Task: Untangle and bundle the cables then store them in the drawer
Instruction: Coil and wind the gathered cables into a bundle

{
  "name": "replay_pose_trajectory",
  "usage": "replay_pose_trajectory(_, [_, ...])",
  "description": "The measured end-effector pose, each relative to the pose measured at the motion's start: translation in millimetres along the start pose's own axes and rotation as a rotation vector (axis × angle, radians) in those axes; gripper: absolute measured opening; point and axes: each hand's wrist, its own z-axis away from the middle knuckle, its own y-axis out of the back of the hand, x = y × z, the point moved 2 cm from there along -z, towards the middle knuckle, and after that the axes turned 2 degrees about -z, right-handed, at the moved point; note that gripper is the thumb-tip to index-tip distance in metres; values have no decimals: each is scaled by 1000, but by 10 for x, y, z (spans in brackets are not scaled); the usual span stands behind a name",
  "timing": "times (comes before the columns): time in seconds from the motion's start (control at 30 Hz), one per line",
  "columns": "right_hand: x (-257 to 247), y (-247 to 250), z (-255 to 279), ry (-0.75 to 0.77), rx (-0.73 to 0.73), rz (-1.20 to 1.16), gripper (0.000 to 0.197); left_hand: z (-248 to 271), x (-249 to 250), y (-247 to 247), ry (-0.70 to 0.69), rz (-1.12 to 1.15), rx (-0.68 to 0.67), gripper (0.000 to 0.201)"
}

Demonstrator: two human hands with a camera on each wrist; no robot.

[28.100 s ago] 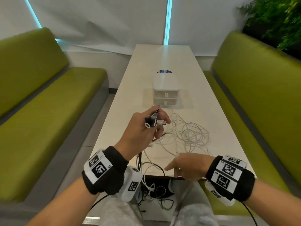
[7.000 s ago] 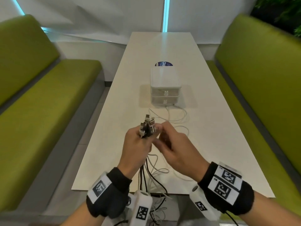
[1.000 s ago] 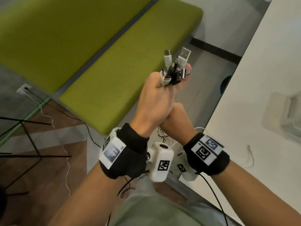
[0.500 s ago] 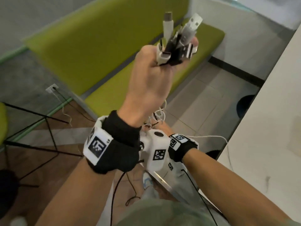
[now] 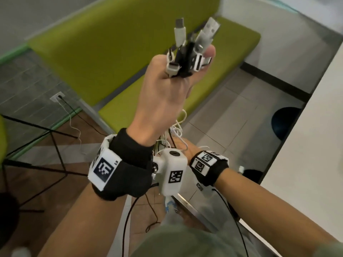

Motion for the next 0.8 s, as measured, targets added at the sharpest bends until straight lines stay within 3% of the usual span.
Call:
replay_pose_trajectory(0.07, [210, -170, 65, -66, -7, 53, 60, 31, -112, -40, 31, -12, -36, 56])
replay_pose_trajectory(0.13, [468, -234, 189, -234, -35, -3, 68, 39, -193, -106, 47, 6, -66, 55])
replay_pose_trajectory(0.27, [590, 76, 451, -391, -73, -27, 78, 26, -347, -234, 90, 9, -80, 55])
replay_pose_trajectory(0.33, [526, 365, 616, -396, -72, -142, 89, 26, -412, -249, 123, 21, -84, 54])
replay_pose_trajectory(0.4, [309, 720, 796, -241, 19, -337, 98, 35, -461, -259, 143, 30, -92, 54])
replay_pose_trajectory(0.47, [7, 1000, 929, -29, 140, -472, 87, 62, -489, -317, 159, 44, -120, 52])
replay_pose_trajectory(0.5, [-127, 1052, 949, 54, 181, -520, 71, 86, -494, -371, 167, 56, -134, 52])
replay_pose_trajectory(0.6, [-345, 958, 879, 132, 337, -524, 4, 140, -490, -512, 164, 15, -134, 54])
replay_pose_trajectory(0.7, [-261, 779, 813, 130, 404, -531, 19, 130, -508, -518, 174, -41, -129, 54])
replay_pose_trajectory(0.8, [-74, 666, 832, 11, 307, -475, 32, 114, -460, -512, 146, -51, -133, 52])
